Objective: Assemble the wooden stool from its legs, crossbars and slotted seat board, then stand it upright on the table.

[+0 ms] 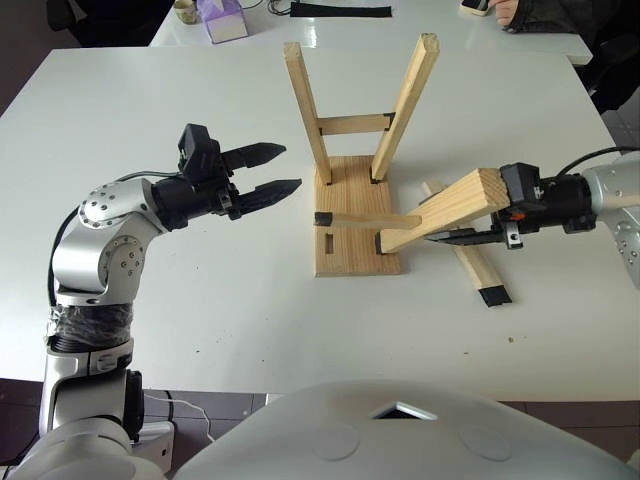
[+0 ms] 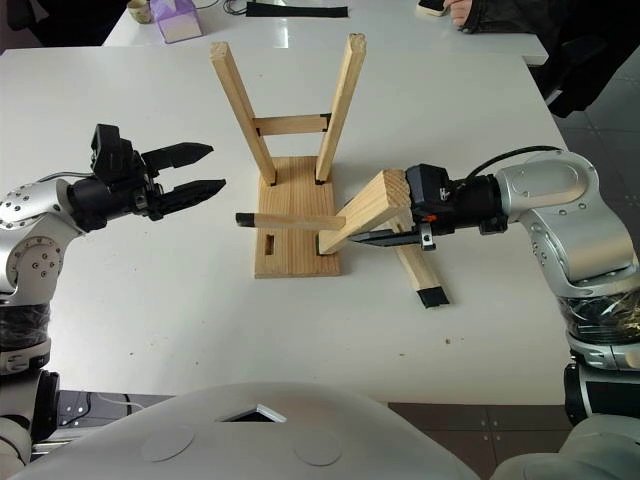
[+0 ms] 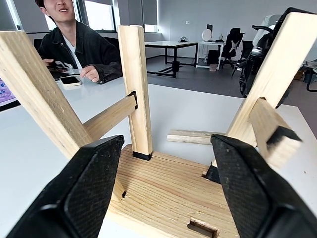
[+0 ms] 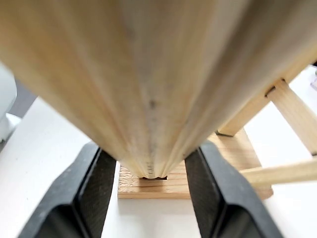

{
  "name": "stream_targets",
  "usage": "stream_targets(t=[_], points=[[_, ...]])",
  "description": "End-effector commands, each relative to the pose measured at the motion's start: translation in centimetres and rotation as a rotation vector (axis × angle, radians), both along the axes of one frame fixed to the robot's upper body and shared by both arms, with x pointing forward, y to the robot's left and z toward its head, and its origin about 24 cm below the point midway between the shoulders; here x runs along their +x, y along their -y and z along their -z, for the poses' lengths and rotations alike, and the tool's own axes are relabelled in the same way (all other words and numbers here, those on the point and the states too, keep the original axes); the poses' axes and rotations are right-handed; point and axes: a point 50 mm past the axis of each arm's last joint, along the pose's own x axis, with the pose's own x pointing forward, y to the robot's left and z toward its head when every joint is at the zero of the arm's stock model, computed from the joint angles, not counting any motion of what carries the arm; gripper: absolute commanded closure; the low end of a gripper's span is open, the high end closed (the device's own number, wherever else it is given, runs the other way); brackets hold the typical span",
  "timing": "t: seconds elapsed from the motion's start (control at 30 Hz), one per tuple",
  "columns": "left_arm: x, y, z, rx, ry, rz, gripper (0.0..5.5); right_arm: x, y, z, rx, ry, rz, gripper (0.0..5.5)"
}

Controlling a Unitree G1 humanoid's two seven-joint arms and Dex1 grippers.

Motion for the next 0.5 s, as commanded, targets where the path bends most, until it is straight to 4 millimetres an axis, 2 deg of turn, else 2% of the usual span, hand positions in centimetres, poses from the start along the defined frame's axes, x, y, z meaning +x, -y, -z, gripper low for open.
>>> stream_targets(t=[0.03, 0.5], points=[[0.1, 0.2, -0.4, 0.012, 0.021, 0.004, 2.24, 0.6, 0.1, -1.0, 0.046, -0.053, 0.036, 3.46], [0.0, 0.4, -0.1, 0.021, 0.020, 0.007, 2.24, 1.3, 1.2, 0.1, -0.029, -0.054, 0.055, 3.46]])
